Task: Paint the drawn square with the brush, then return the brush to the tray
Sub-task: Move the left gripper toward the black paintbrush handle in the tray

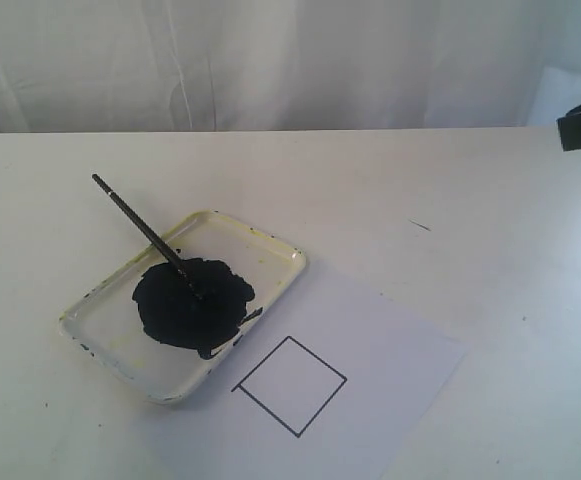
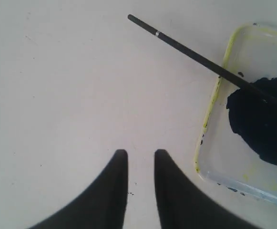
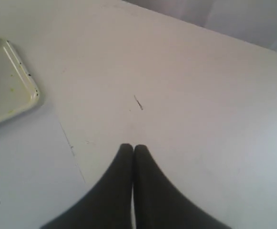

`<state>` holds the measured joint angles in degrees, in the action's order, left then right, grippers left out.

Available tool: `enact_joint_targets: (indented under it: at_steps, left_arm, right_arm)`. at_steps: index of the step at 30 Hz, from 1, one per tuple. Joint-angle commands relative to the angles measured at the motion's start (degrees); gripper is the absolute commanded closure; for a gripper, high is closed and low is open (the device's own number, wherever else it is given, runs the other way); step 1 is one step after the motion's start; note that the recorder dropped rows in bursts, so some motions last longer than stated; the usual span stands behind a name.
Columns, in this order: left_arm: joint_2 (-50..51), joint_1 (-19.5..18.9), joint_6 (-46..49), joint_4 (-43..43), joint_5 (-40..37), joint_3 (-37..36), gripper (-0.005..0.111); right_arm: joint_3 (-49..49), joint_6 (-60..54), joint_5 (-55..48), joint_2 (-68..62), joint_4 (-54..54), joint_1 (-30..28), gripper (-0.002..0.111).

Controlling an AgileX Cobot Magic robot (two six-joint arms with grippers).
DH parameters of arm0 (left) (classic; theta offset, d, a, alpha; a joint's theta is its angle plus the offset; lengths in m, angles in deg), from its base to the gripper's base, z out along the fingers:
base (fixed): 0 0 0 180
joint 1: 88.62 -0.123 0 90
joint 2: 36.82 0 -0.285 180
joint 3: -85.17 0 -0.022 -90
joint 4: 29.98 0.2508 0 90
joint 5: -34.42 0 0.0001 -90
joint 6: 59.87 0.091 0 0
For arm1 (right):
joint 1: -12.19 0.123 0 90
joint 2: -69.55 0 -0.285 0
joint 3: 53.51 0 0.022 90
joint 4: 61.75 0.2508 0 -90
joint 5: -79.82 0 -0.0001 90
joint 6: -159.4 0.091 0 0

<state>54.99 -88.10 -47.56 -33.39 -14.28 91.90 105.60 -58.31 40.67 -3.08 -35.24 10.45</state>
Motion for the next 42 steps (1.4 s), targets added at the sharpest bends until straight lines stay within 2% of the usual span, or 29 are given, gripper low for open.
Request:
enact_joint_targets:
  at_steps: [1, 3, 8, 12, 16, 21, 26, 33, 36, 42]
  left_arm:
    - [5.51, 0.26, 2.11, -0.92, -0.64, 2.35, 0.063]
    - [7.78, 0.26, 2.11, -0.92, -0.49, 3.71, 0.057]
    - [12.29, 0.26, 10.79, -2.84, -1.52, 6.12, 0.056]
    - [17.05, 0.26, 12.97, -2.95, -4.78, 9.32, 0.056]
    - [21.26, 0.26, 21.96, -2.18, -6.46, 11.46, 0.053]
    - [23.96, 0.26, 40.22, -2.60, -2.72, 11.46, 0.042]
    - [26.25, 0.26, 52.30, -5.51, -0.47, 11.46, 0.041]
    - [30.37, 0.26, 79.21, -20.80, 5.29, 11.46, 0.041]
    - [31.38, 0.26, 85.90, -27.60, 9.55, 11.46, 0.041]
    - [34.23, 0.26, 95.53, -29.45, 11.03, 11.46, 0.043]
  right_arm:
    - [0.48, -2.20, -1.00, -3.85, 1.55, 0.05, 0.105]
    - [0.48, -2.47, -1.23, -5.76, 1.77, 0.05, 0.098]
    - [0.48, -2.47, -1.51, -9.16, 2.15, 0.05, 0.075]
    - [0.48, -2.47, -1.51, -11.22, 2.15, 0.05, 0.065]
    - [0.48, -2.47, -1.51, -12.04, 2.15, 0.05, 0.065]
    - [0.48, -2.47, -1.51, -13.03, 2.15, 0.05, 0.065]
    - [0.48, -2.56, -1.97, -14.85, 2.15, 0.05, 0.065]
    - [0.48, -3.40, -1.87, -17.67, 2.15, 0.05, 0.065]
    - [0.48, -4.96, -1.87, -18.32, 2.15, 0.05, 0.065]
    - [0.48, -7.30, -1.77, -19.04, 2.15, 0.05, 0.065]
